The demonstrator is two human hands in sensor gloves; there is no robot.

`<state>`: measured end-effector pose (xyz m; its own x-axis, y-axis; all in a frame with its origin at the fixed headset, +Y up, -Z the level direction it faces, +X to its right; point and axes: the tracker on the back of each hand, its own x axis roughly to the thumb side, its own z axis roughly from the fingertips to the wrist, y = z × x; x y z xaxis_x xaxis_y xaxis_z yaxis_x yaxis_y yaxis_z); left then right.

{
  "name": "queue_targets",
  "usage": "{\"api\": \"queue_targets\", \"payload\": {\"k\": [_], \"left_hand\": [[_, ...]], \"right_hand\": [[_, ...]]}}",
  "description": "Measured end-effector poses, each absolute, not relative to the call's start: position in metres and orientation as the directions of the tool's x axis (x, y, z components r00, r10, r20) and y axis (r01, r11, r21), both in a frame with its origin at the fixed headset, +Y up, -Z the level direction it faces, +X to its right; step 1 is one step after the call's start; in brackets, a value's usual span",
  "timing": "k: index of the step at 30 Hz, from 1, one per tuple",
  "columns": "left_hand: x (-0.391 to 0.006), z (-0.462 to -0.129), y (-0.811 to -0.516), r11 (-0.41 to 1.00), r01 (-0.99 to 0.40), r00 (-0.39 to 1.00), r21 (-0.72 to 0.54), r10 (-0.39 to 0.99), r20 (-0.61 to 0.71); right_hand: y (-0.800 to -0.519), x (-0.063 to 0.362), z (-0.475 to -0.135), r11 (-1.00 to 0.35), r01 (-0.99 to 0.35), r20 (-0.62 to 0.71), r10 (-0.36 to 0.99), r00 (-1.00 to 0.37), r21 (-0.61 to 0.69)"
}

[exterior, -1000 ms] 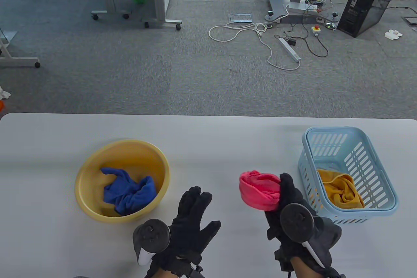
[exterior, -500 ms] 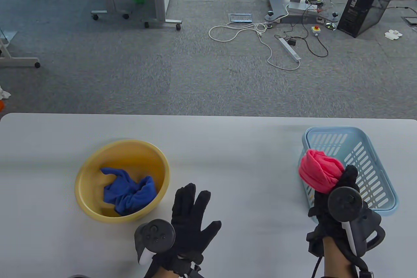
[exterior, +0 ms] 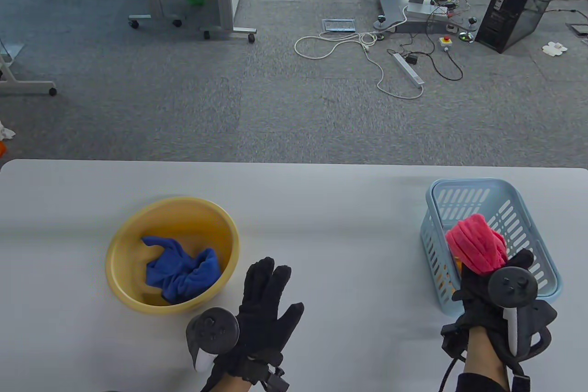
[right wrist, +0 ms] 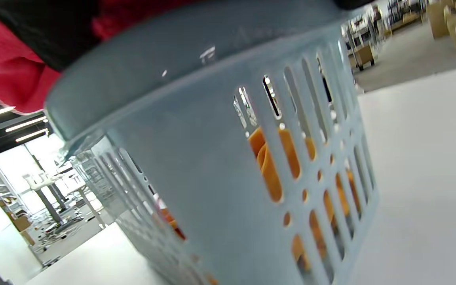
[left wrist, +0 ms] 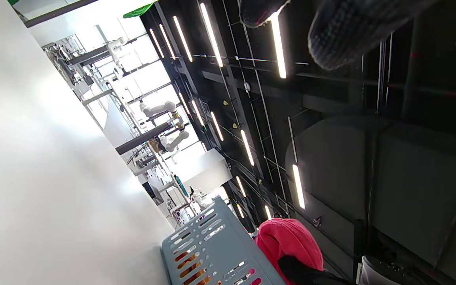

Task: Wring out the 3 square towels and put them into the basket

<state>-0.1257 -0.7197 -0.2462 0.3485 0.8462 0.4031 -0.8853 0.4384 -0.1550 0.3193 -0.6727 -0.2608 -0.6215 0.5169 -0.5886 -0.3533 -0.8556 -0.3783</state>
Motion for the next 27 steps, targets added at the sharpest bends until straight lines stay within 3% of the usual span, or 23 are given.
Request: {"api": "queue_targets", "payload": {"k": [18, 27], "left_hand": [[-0.123, -0.245, -0.723, 0.451, -0.878, 0.357, -0.159, 0.839, 0.411], [-0.121, -0.243, -0.722, 0.479, -0.863, 0.379, -0.162, 0.825, 0.419]], "right_hand": [[-0.663, 0.309, -0.255, -0.886, -0.331, -0.565, 0.462, -0.683, -0.325], [-0.641, 0.268, -0.253, -0.88, -0.327, -0.377, 0.449, -0.81, -0.345]]}}
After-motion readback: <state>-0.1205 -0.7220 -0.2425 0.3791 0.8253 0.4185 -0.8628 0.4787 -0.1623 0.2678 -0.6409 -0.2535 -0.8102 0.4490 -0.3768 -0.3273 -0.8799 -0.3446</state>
